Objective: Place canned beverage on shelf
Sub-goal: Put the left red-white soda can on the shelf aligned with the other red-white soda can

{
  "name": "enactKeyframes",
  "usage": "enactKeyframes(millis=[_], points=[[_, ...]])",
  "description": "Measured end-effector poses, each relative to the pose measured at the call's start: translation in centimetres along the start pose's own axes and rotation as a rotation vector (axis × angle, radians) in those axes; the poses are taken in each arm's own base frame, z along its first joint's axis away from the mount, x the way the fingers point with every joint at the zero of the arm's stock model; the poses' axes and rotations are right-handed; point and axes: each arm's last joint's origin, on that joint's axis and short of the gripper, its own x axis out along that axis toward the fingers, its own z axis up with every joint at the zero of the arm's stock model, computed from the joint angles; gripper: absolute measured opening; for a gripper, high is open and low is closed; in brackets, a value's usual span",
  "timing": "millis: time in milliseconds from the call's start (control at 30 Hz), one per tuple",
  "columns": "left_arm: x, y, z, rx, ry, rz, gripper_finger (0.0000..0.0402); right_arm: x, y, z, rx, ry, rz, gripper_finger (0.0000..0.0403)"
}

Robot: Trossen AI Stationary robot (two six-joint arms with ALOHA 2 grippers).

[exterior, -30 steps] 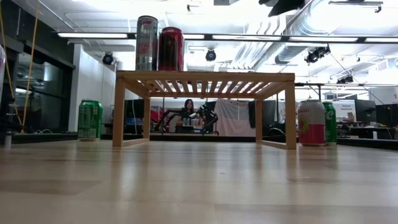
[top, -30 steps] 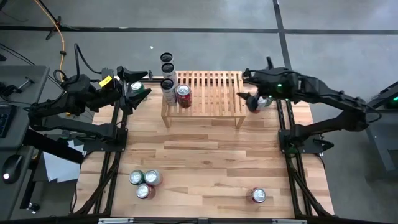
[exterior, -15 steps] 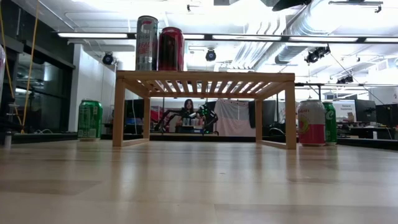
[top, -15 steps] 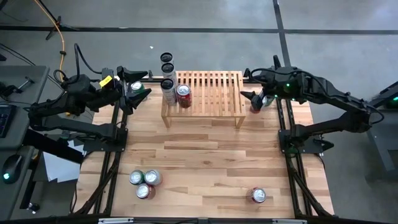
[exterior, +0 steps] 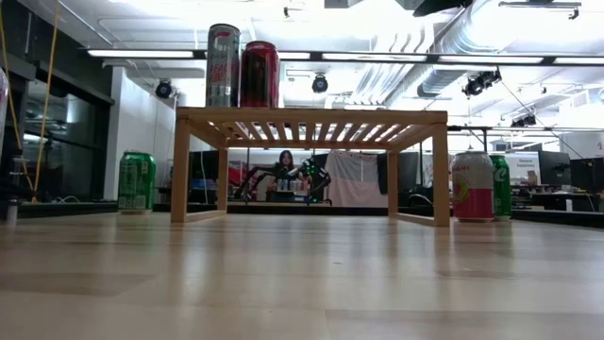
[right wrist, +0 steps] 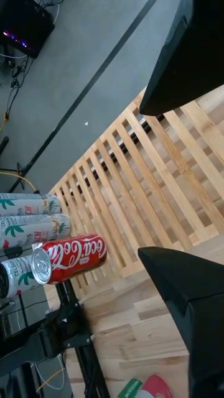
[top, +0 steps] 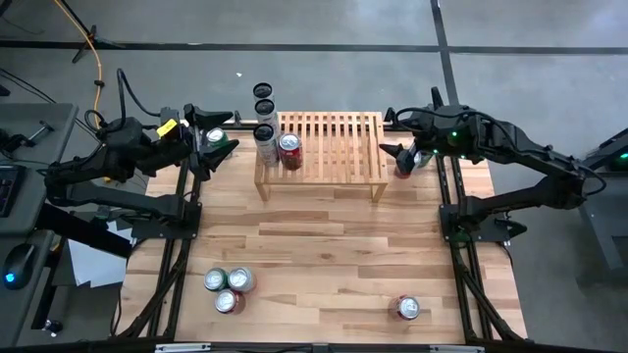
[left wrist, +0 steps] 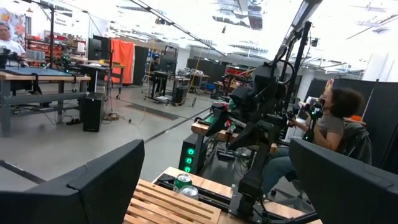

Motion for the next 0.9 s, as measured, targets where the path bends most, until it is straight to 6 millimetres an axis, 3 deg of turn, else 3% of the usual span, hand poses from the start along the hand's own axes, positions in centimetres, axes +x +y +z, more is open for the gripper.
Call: enactKeyframes(millis=[233, 400, 533, 667, 767, 900], points=[[0.6, 0.0, -1.1, -0.104, 0.085, 0.036, 0.0392, 0.0, 0.0, 0.0, 0.0, 0.0, 0.0, 0.0348], [2.4, -1.6, -3.0, -0.243, 0.306, -0.02, 0.0392, 0.0, 0.0, 0.0, 0.0, 0.0, 0.0, 0.0348], [3.7, -4.4, -5.1, -0.328, 0.651, -0.035, 0.0392, 0.1, 0.0, 0.0, -0.014, 0.003, 0.0, 0.0348], [3.6, -8.2, -7.1, -0.379, 1.053, -0.019, 0.0392, 0.6, 0.2, 0.0, -0.039, 0.017, -0.002, 0.0348], [2.8, -11.3, -8.9, -0.331, 1.282, 0.002, 0.0392, 1.3, 0.3, -0.1, -0.044, 0.036, -0.005, 0.0348], [0.8, -15.3, -11.1, -0.231, 1.412, -0.054, 0.0392, 2.3, 0.8, -0.5, 0.012, 0.079, 0.04, 0.0348]])
